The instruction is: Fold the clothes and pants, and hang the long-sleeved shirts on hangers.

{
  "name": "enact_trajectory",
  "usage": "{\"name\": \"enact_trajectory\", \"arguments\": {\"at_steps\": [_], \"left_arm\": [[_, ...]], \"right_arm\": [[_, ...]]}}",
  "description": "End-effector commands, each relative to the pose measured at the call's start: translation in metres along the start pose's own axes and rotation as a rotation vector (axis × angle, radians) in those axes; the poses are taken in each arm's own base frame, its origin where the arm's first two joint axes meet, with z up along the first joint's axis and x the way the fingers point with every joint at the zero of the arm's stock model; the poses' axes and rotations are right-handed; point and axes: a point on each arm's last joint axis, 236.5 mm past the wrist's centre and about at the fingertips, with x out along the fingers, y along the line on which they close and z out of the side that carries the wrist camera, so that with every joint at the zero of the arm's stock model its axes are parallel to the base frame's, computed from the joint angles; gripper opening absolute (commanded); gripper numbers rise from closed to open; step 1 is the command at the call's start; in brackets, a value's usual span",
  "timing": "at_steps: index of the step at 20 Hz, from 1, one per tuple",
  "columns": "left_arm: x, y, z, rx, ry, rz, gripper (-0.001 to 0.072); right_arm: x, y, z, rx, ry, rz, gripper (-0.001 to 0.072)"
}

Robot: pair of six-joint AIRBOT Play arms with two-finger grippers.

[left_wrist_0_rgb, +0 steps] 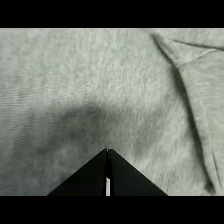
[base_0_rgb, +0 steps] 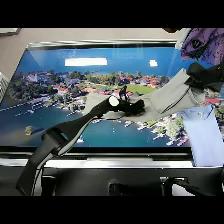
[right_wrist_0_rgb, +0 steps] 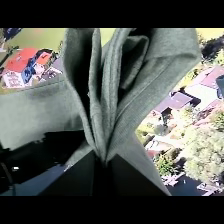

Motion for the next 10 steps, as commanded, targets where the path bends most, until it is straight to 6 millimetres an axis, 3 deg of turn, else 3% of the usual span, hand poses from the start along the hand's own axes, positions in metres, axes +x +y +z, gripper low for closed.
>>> {"name": "enact_trajectory", "arguments": {"at_steps": [1, 3, 6, 8, 10], "left_arm": [[0.024, -0.009, -0.018, -0.047, 0.033, -0.039, 0.0015], [0.029, -0.010, -0.028, -0.043, 0.051, -0.036, 0.0015], [0.019, -0.008, -0.021, -0.047, 0.064, -0.033, 0.0015], [-0.006, 0.000, -0.001, -0.031, 0.078, -0.006, 0.0013], [-0.051, 0.013, 0.031, 0.050, 0.064, 0.082, 0.0012]], "right_arm": [[-0.011, 0.012, 0.003, 0.044, -0.013, 0.036, 0.0029], [-0.014, 0.018, 0.004, 0.064, -0.018, 0.057, 0.0029], [-0.012, 0.018, 0.006, 0.075, -0.020, 0.061, 0.0029], [-0.010, 0.022, 0.010, 0.092, -0.029, 0.078, 0.0029], [-0.009, 0.035, 0.010, 0.113, -0.023, 0.136, 0.0028]]}}
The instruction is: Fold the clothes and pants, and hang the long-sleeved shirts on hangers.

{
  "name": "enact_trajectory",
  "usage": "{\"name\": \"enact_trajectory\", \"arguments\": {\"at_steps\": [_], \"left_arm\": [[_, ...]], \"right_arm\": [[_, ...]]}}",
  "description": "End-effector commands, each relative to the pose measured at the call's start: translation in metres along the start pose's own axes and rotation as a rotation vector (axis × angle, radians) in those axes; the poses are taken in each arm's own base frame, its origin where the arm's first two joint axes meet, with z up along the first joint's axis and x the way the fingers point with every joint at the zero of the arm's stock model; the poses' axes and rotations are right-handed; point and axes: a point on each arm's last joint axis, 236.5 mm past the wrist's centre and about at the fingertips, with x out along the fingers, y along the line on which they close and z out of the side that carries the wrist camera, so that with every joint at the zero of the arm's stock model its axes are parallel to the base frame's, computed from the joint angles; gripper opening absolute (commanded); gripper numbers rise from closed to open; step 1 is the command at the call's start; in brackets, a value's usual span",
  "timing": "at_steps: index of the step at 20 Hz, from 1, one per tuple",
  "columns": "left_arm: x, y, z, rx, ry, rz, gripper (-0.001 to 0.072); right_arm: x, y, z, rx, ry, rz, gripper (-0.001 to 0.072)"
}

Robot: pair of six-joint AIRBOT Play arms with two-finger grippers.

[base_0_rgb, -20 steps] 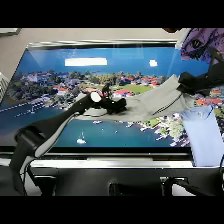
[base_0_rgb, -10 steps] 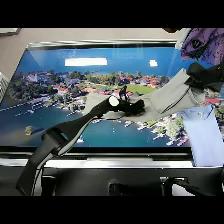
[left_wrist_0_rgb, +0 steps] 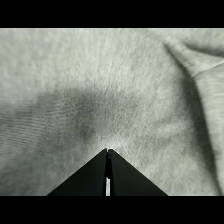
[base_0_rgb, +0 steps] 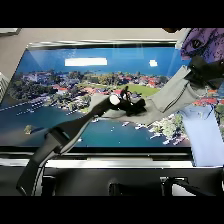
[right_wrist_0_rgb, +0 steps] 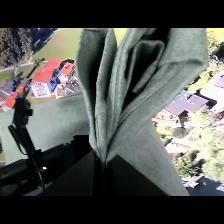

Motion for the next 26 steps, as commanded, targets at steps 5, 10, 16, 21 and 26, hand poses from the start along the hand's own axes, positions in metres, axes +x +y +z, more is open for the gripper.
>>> {"name": "enact_trajectory", "arguments": {"at_steps": [5, 10, 16, 21, 26], "left_arm": [[-0.239, 0.050, 0.105, 0.199, -0.129, 0.406, 0.0014], [-0.427, 0.080, 0.128, 0.129, -0.277, 0.547, 0.0016], [-0.539, 0.111, 0.124, -0.002, -0.402, 0.585, 0.0017], [-0.563, 0.122, 0.125, -0.038, -0.442, 0.591, 0.0017], [-0.561, 0.122, 0.125, -0.036, -0.439, 0.590, 0.0017]], "right_arm": [[0.019, 0.077, -0.018, 0.054, 0.010, 0.152, 0.0028], [0.069, 0.166, -0.072, 0.052, 0.086, 0.244, 0.0027], [0.151, 0.237, -0.155, 0.074, 0.209, 0.283, 0.0027], [0.197, 0.255, -0.193, 0.117, 0.253, 0.279, 0.0027], [0.230, 0.259, -0.202, 0.177, 0.262, 0.286, 0.0028]]}}
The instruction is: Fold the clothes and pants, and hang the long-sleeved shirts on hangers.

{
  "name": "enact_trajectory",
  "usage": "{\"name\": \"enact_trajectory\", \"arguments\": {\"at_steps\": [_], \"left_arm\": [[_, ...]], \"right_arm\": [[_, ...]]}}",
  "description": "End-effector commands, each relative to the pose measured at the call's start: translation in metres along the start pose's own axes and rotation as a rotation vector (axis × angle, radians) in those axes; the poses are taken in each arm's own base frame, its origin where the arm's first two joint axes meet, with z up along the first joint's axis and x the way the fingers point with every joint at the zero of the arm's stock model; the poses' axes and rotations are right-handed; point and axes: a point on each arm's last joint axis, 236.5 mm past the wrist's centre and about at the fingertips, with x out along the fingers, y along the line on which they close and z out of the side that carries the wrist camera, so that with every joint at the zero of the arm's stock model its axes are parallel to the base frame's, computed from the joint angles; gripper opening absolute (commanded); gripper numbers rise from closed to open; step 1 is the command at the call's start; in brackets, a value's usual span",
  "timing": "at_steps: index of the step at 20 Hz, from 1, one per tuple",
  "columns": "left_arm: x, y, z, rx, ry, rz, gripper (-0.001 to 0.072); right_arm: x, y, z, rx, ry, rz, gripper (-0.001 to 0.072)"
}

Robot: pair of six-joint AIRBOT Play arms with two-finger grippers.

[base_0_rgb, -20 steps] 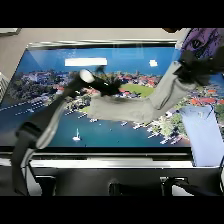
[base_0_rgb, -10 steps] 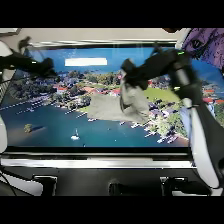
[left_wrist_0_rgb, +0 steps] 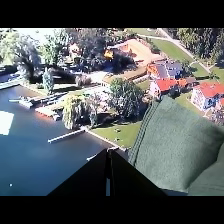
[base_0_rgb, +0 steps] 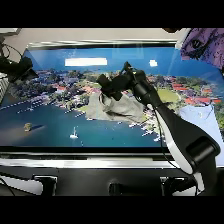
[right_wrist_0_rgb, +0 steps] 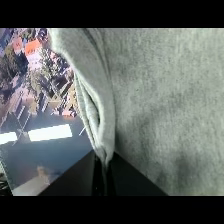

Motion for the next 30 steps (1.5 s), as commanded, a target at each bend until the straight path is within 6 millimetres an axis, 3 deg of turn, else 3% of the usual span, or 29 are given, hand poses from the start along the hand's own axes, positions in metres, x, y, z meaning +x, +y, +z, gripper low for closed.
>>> {"name": "enact_trajectory", "arguments": {"at_steps": [1, 6, 7, 8, 10, 11, 13, 15, 17, 19, 21, 23, 25, 26, 30], "left_arm": [[-0.001, 0.003, 0.000, -0.005, 0.002, 0.004, 0.0017], [0.008, 0.006, -0.007, -0.013, 0.032, 0.008, 0.0017], [0.009, 0.006, -0.008, -0.014, 0.035, 0.009, 0.0017], [0.010, 0.006, -0.009, -0.013, 0.036, 0.008, 0.0017], [0.010, 0.005, -0.009, -0.013, 0.037, 0.008, 0.0017], [0.009, 0.006, -0.009, -0.013, 0.037, 0.008, 0.0017], [0.009, 0.006, -0.009, -0.013, 0.036, 0.008, 0.0017], [0.009, 0.005, -0.009, -0.013, 0.036, 0.008, 0.0017], [0.008, 0.005, -0.008, -0.012, 0.033, 0.008, 0.0017], [0.005, 0.004, -0.008, -0.011, 0.026, 0.007, 0.0017], [0.002, 0.004, -0.007, -0.010, 0.018, 0.007, 0.0017], [-0.002, 0.005, -0.006, -0.013, 0.012, 0.007, 0.0017], [-0.002, 0.005, -0.006, -0.012, 0.009, 0.007, 0.0018], [-0.002, 0.005, -0.006, -0.012, 0.009, 0.007, 0.0018], [-0.001, 0.006, -0.005, -0.014, 0.010, 0.007, 0.0018]], "right_arm": [[0.028, -0.001, -0.004, 0.061, 0.014, 0.027, 0.0028], [0.047, 0.008, -0.029, 0.038, 0.050, 0.056, 0.0030], [0.052, 0.007, -0.035, 0.030, 0.060, 0.050, 0.0061], [0.055, 0.005, -0.038, 0.035, 0.066, 0.048, 0.0177], [0.055, 0.009, -0.040, 0.024, 0.069, 0.061, 0.0520], [0.049, 0.014, -0.037, -0.015, 0.068, 0.077, 0.0558], [0.025, 0.022, -0.023, -0.075, 0.053, 0.092, 0.0558], [-0.015, 0.016, 0.007, -0.117, 0.029, 0.081, 0.0558], [-0.068, -0.008, 0.047, -0.185, 0.006, 0.032, 0.0559], [-0.126, -0.048, 0.090, -0.258, -0.023, -0.040, 0.0559], [-0.175, -0.100, 0.130, -0.287, -0.046, -0.116, 0.0560], [-0.204, -0.157, 0.161, -0.266, -0.050, -0.170, 0.0569], [-0.208, -0.204, 0.170, -0.179, -0.026, -0.134, 0.0569], [-0.200, -0.223, 0.166, -0.134, 0.005, -0.091, 0.0569], [-0.138, -0.270, 0.127, -0.024, 0.133, 0.003, 0.0541]]}}
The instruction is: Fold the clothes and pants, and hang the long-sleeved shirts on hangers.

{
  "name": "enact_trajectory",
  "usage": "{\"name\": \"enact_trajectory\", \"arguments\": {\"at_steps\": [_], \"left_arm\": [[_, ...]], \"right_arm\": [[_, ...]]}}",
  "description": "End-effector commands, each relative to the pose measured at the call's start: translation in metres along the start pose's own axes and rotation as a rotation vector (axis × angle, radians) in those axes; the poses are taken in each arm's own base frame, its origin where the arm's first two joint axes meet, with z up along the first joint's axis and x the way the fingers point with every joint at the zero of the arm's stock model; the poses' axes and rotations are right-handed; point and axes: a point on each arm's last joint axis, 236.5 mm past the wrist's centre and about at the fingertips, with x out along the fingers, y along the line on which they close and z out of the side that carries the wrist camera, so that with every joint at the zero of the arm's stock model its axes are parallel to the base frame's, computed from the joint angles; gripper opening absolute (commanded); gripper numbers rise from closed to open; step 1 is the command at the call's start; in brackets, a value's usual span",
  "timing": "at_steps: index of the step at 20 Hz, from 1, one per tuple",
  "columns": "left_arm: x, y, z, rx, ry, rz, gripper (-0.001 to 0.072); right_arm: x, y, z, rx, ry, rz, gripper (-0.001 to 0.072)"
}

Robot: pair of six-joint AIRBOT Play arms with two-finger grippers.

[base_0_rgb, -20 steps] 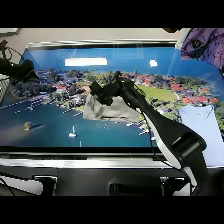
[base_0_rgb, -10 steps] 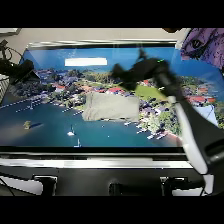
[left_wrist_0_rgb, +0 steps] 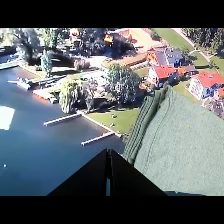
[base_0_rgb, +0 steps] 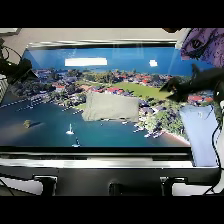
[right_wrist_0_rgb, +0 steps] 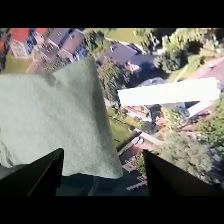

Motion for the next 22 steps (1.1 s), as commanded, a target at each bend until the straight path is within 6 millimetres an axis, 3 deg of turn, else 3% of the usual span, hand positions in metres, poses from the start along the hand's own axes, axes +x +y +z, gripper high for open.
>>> {"name": "enact_trajectory", "arguments": {"at_steps": [1, 3, 6, 9, 12, 15, 18, 22], "left_arm": [[0.000, 0.000, 0.002, -0.001, -0.005, 0.000, 0.0018], [0.000, 0.000, 0.002, -0.001, -0.009, -0.001, 0.0018], [0.001, 0.001, 0.003, -0.001, -0.010, -0.001, 0.0018], [0.001, 0.001, 0.003, 0.002, -0.008, 0.000, 0.0018], [0.003, 0.002, 0.002, 0.000, -0.004, 0.001, 0.0018], [0.004, 0.002, 0.002, -0.001, -0.002, 0.001, 0.0018], [0.004, 0.002, 0.001, -0.001, 0.002, 0.002, 0.0018], [0.005, 0.000, 0.001, 0.003, 0.003, 0.000, 0.0018]], "right_arm": [[0.049, -0.026, -0.034, 0.049, 0.103, 0.115, 0.0536], [0.087, -0.024, -0.055, 0.046, 0.173, 0.137, 0.0531], [0.130, -0.010, -0.069, 0.023, 0.204, 0.148, 0.0529], [0.158, 0.004, -0.075, -0.006, 0.185, 0.131, 0.0510], [0.170, 0.014, -0.080, -0.033, 0.175, 0.122, 0.0380], [0.168, 0.023, -0.081, -0.038, 0.175, 0.137, 0.0027], [0.138, 0.044, -0.044, -0.055, 0.078, 0.158, 0.0028], [0.075, 0.042, 0.028, 0.036, -0.067, 0.175, 0.0027]]}}
